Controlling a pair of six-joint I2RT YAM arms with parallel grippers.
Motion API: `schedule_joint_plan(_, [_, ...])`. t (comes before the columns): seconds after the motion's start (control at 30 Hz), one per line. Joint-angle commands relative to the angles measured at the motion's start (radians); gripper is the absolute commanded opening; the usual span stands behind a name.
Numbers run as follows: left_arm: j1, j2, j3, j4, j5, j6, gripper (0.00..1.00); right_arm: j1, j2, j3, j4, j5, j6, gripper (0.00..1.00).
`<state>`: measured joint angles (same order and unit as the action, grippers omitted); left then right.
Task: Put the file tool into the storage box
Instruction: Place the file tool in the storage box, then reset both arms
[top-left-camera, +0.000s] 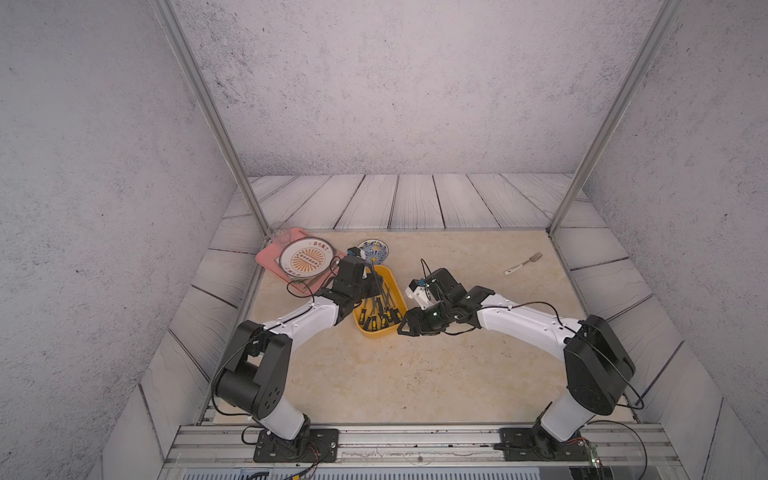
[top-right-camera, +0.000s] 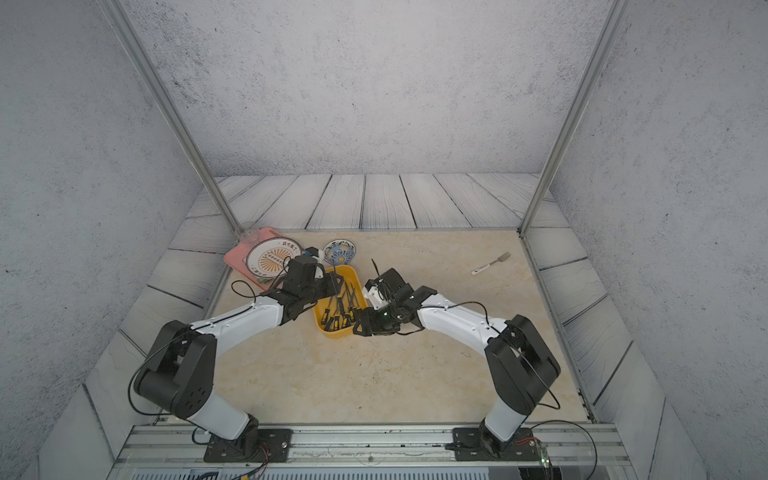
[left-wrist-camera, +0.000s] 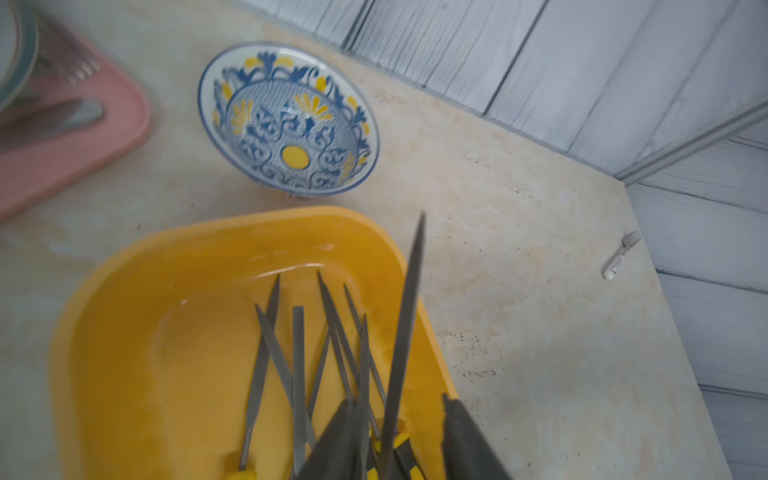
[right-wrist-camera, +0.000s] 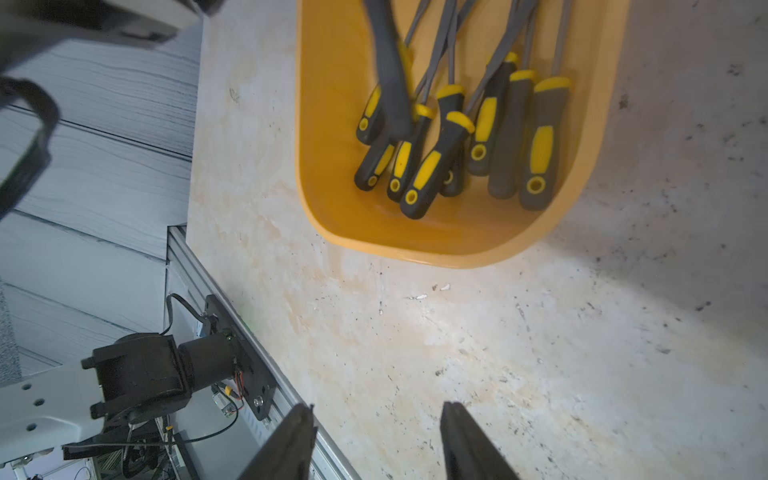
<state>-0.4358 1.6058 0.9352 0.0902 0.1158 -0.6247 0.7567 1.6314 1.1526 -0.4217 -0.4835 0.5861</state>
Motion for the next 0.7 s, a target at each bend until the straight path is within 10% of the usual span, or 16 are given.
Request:
schedule_joint_plan(0.0, [-0.001, -0.013, -0.047, -0.057, -0.019, -0.016, 0.85, -0.01, -0.06, -0.018, -0.032, 0.08, -0.022, 0.56])
schedule_joint_plan(0.03, [0.0, -0.031, -0.062, -0.055, -0.026, -0.021, 0.99, -0.015, -0.069, -0.025, -0.037, 0.099, -0.023, 0.57])
schedule_joint_plan(0.23, [0.0, -0.2, -0.101, -0.172, -0.228, 0.048, 0.98, -0.109, -0.164, -0.101, -0.095, 0.308, -0.013, 0.59])
schedule_joint_plan(0.47, [0.002, -0.308, -0.043, -0.322, -0.726, 0.297, 0.98, -0.369, -0.285, -0.227, -0.199, 0.919, -0.042, 0.59])
schedule_joint_plan(0.67, [0.005, -0.349, -0.321, 0.155, -1.008, 0.698, 0.98, -0.424, -0.303, -0.382, 0.118, 1.203, -0.254, 0.62])
